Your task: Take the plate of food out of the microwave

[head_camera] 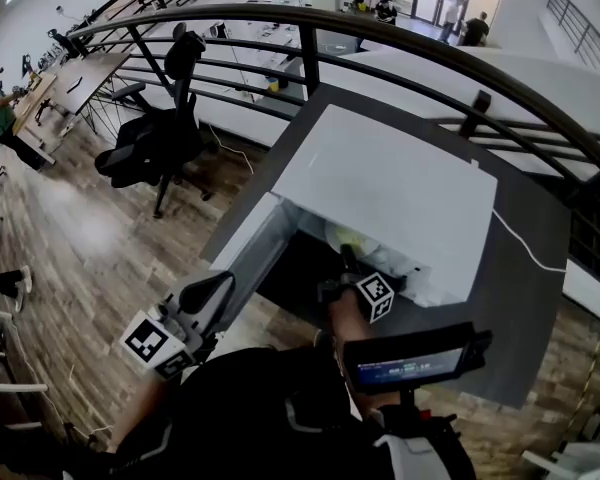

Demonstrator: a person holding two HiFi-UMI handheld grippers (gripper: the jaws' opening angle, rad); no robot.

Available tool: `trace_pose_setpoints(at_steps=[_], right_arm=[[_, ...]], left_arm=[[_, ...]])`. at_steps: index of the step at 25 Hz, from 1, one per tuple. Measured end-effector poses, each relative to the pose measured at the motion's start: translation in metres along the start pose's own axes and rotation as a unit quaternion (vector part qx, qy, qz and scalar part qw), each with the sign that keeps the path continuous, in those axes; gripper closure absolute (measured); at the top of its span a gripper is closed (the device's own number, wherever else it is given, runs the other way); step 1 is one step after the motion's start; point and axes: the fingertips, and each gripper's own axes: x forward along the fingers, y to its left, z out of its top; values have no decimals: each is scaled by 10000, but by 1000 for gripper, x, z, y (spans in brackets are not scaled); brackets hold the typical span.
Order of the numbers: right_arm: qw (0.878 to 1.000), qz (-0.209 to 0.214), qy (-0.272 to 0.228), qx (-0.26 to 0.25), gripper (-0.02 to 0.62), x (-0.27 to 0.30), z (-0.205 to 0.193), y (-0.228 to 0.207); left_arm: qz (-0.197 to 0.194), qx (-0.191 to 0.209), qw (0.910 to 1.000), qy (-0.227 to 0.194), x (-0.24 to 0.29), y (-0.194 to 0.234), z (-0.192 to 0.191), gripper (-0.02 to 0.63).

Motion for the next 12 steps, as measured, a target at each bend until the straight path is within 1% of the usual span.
trace_pose_setpoints(at_steps=[7, 9, 10, 12], right_arm=[[9997, 232, -51, 36, 479, -9, 0, 9], [9993, 361, -63, 8, 519, -12, 0, 15], [9991, 415, -75, 17, 577, -13, 1, 16], [9989, 465, -78, -12, 577, -14, 0, 17]], left_arm=[[-172, -19, 9998, -23, -4, -2, -2, 601], [-201, -38, 9998, -36, -4, -3, -3, 601], [-214, -47, 9998, -41, -5, -3, -3, 601], [-251, -46, 9997, -54, -7, -3, -3, 601]])
